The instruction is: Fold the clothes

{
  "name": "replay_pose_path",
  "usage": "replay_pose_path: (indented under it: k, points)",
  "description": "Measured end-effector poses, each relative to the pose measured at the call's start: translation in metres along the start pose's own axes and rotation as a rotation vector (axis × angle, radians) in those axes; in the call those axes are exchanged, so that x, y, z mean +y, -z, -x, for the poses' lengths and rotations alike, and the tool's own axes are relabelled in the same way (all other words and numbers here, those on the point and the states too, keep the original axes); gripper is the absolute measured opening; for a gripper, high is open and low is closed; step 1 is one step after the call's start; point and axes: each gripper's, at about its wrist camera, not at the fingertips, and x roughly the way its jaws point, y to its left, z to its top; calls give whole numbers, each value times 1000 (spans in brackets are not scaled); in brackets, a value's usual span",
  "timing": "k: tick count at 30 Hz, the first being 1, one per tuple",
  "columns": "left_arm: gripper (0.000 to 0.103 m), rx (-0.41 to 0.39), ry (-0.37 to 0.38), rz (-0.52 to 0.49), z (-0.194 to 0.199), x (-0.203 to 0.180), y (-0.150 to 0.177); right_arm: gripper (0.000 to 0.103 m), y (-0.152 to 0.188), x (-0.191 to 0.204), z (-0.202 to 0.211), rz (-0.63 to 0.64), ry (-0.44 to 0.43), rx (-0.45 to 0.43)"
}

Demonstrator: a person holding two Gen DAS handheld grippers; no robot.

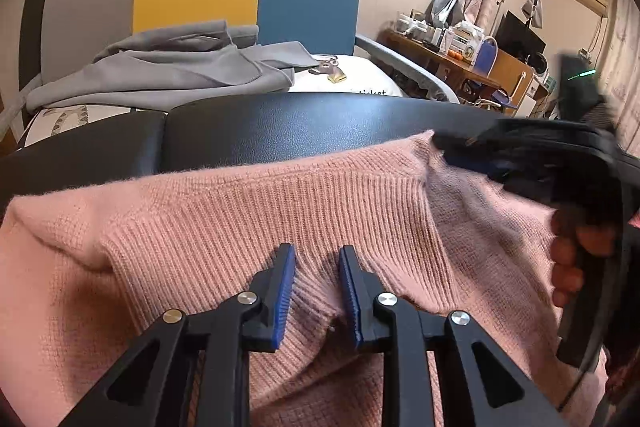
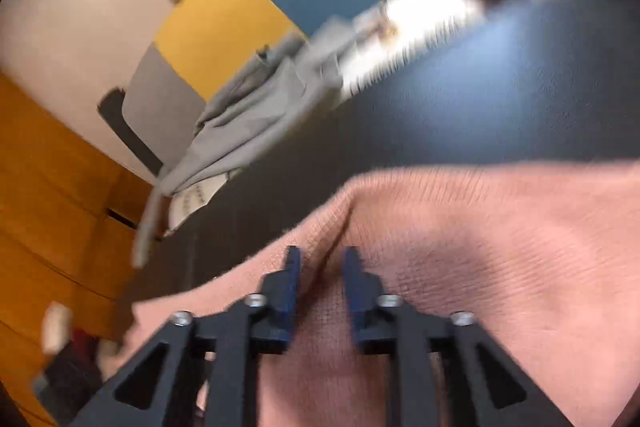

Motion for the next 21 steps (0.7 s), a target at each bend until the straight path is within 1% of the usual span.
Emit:
replay_pose_path:
  k: [1,2,5,7,9,10,11,12,14,15,18,21]
  points:
    - [24,0,-1,0,-2,0,1,28,3,11,9,65,-19,-22]
    - [24,0,-1,0,-3,0,1,28,7,26,11,119,-42,-16]
    - [24,-1,18,18,-3,3,1,28,26,61,4,257,-86,52]
    - [24,-2,44,42,-3,7,1,28,43,72,-7,309,-86,96]
    - [24,-5,81,76,-2,14,1,27,55,66,-22,299,-29,130]
    - [24,-7,96,91,-1,17,2,27,54,62,-26,270,-24,125]
    - [24,-8,107,103,-1,19,2,21,53,59,-30,241,-19,120]
    - [24,-8,114,112,0,20,2,11,51,55,-34,212,-14,115]
    - [24,-11,116,124,3,21,1,10,50,54,-40,187,-11,112]
    - [24,-14,109,131,6,22,1,10,50,55,-42,189,-6,112]
    - [24,-31,63,160,17,31,1,10,53,64,-39,245,48,101]
    - [24,-35,16,262,28,55,5,10,59,68,-29,307,106,90]
